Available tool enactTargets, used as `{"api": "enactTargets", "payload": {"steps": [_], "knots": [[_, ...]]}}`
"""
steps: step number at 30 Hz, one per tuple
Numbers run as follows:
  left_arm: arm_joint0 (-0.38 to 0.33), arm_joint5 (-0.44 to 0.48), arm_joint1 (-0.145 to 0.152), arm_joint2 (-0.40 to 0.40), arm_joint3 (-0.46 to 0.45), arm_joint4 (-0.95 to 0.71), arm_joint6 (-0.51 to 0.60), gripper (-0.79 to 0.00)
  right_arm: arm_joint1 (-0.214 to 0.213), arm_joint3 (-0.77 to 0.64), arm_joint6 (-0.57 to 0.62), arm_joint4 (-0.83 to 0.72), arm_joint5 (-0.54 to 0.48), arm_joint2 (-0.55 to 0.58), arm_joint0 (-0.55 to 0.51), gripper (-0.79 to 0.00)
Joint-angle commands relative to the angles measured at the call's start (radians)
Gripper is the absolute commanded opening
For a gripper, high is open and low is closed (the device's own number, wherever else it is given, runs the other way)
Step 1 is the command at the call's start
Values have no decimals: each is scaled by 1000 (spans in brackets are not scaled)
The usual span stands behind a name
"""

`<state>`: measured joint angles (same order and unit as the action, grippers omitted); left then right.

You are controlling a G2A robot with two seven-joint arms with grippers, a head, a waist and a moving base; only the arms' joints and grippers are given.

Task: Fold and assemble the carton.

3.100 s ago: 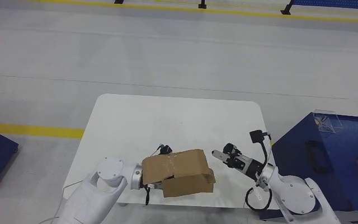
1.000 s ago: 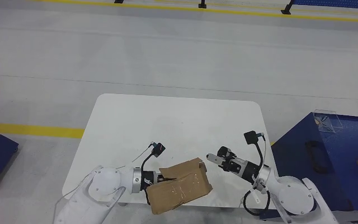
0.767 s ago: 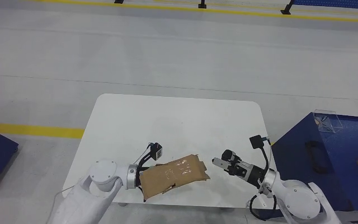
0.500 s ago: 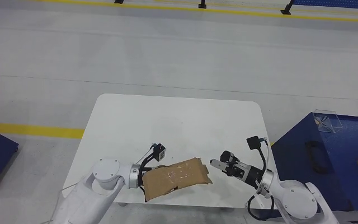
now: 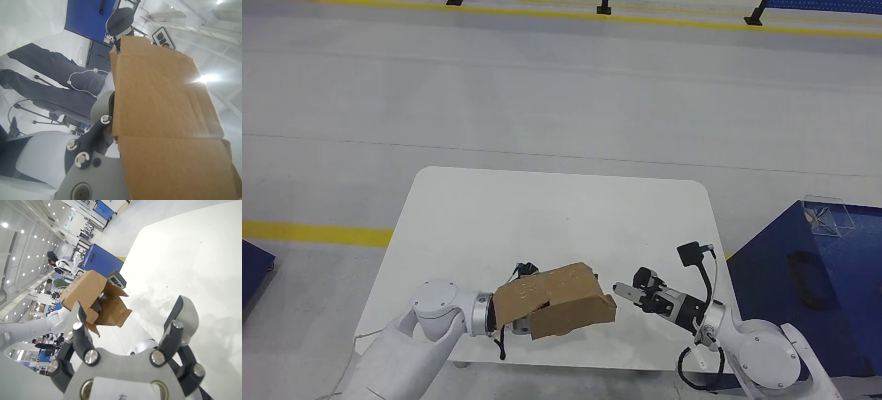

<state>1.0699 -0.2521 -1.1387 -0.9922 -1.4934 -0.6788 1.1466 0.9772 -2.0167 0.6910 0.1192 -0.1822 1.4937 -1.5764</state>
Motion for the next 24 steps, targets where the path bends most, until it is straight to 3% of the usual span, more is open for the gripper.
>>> {"api": "enactTargets", "payload": {"steps": [1, 13, 18, 24], "knots": [[-1, 10, 0, 2, -1, 2, -1, -785, 0, 0, 0, -1, -1, -1, 0, 0], [2, 84, 3, 31, -45, 125, -13, -785, 7, 22, 23, 27, 15, -82, 40, 0], [1, 84, 2, 34, -45, 128, -28, -785, 14, 29, 6, 79, 35, -152, 71, 0], [2, 83, 2, 25, -29, 98, -31, -785, 16, 38, -1, 74, 51, -147, 92, 0]]}}
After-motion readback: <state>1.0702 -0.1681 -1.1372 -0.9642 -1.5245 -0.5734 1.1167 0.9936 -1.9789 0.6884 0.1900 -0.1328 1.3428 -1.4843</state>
